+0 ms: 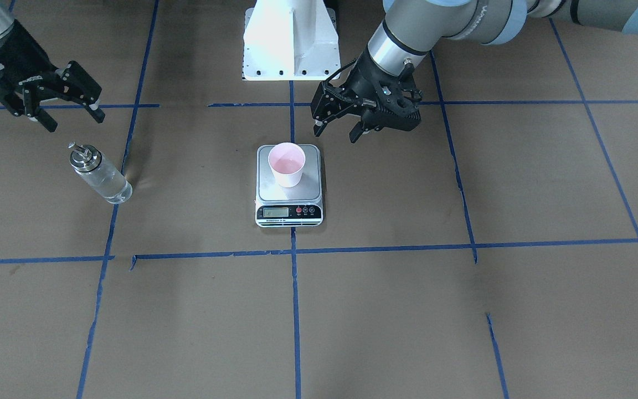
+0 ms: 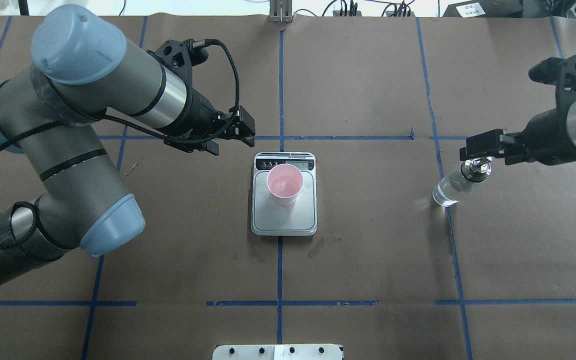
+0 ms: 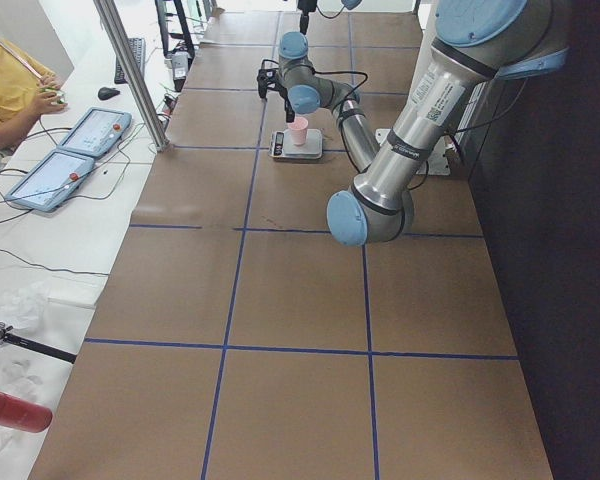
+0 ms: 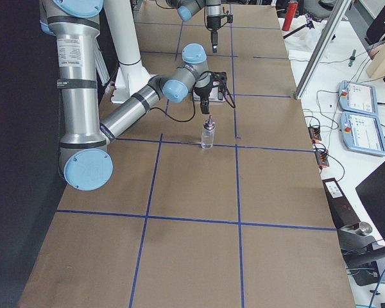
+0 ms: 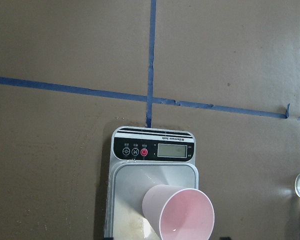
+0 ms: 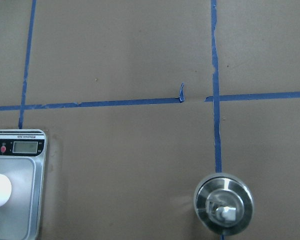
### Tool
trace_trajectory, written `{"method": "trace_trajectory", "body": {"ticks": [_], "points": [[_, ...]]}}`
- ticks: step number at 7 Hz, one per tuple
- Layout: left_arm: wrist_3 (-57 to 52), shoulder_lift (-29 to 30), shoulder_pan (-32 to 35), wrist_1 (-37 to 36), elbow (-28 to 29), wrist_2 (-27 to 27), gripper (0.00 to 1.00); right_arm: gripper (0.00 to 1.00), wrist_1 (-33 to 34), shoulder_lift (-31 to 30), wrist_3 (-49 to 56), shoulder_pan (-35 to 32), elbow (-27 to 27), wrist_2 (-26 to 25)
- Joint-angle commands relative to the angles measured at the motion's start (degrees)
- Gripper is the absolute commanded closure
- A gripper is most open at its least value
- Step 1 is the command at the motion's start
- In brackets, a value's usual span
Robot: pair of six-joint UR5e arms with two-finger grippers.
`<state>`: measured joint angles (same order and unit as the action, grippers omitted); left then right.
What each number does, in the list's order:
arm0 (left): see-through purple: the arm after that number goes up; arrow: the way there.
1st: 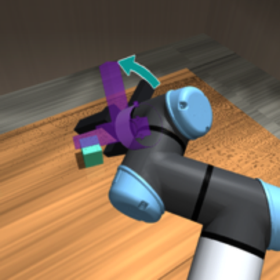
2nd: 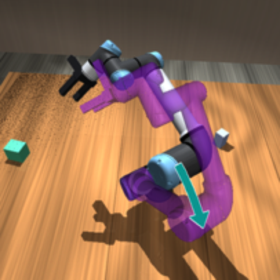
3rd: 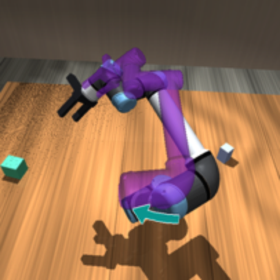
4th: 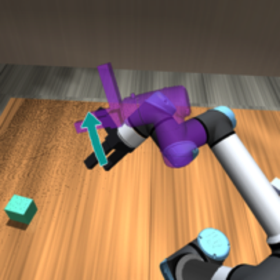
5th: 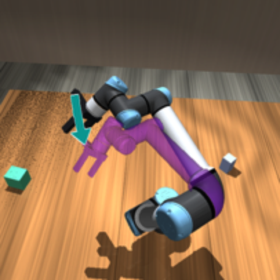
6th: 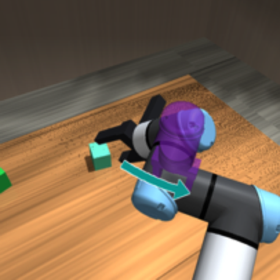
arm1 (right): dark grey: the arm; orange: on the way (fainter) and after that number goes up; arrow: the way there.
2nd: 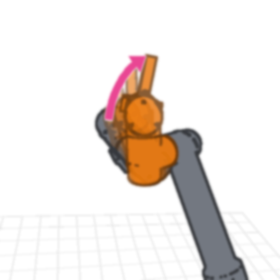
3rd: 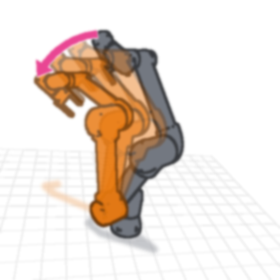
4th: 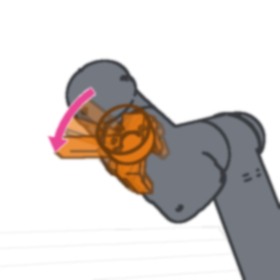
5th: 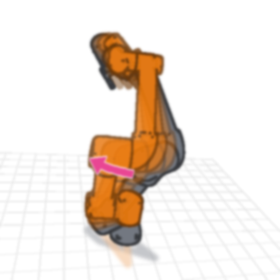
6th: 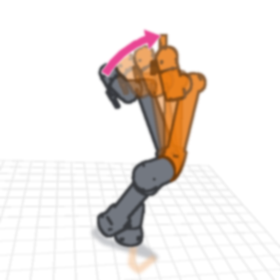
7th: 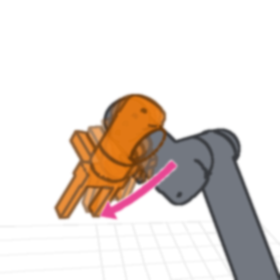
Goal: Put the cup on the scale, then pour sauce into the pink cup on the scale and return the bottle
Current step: 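Lift the left gripper away from the cup while the right gripper approaches the glass bottle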
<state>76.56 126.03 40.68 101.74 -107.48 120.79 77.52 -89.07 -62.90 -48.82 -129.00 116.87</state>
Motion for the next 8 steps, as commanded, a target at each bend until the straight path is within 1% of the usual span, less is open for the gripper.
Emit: {"method": "trace_trajectory", "body": {"ticks": [1, 2, 3, 4, 5, 6, 7, 8], "points": [[-0.01, -0.44, 0.97, -0.05, -0.63, -0.02, 0.24, 0.00, -0.09, -3.20, -5.91, 12.38, -3.10, -19.39], [-0.01, -0.61, 1.50, 0.04, -0.71, 0.06, 0.24, 0.00, -0.96, -4.78, -6.09, 13.30, -3.10, -20.96], [0.17, -0.61, 1.59, -0.05, -0.89, 0.06, 0.23, 0.00, -7.23, -11.32, -6.35, 14.53, -3.10, -22.02], [0.17, -0.61, 1.68, -0.05, -1.41, 0.06, 0.23, 0.00, -19.39, -20.26, -7.40, 16.98, -2.49, -26.99], [0.34, -0.61, 1.59, -0.05, -1.59, 0.06, 0.23, 0.00, -23.34, -21.66, -8.10, 19.87, -0.92, -32.87], [0.43, -0.70, 1.59, -0.05, -1.94, 0.06, 0.22, 0.00, -23.55, -21.15, -8.55, 22.60, 0.05, -38.24], [0.43, -0.79, 1.68, -0.14, -2.38, 0.06, 0.21, 0.00, -23.90, -20.45, -8.90, 25.15, 0.85, -42.38], [0.43, -0.79, 1.59, -0.23, -2.56, 0.06, 0.21, 0.00, -23.99, -19.48, -9.69, 29.44, 1.99, -48.60]]}}
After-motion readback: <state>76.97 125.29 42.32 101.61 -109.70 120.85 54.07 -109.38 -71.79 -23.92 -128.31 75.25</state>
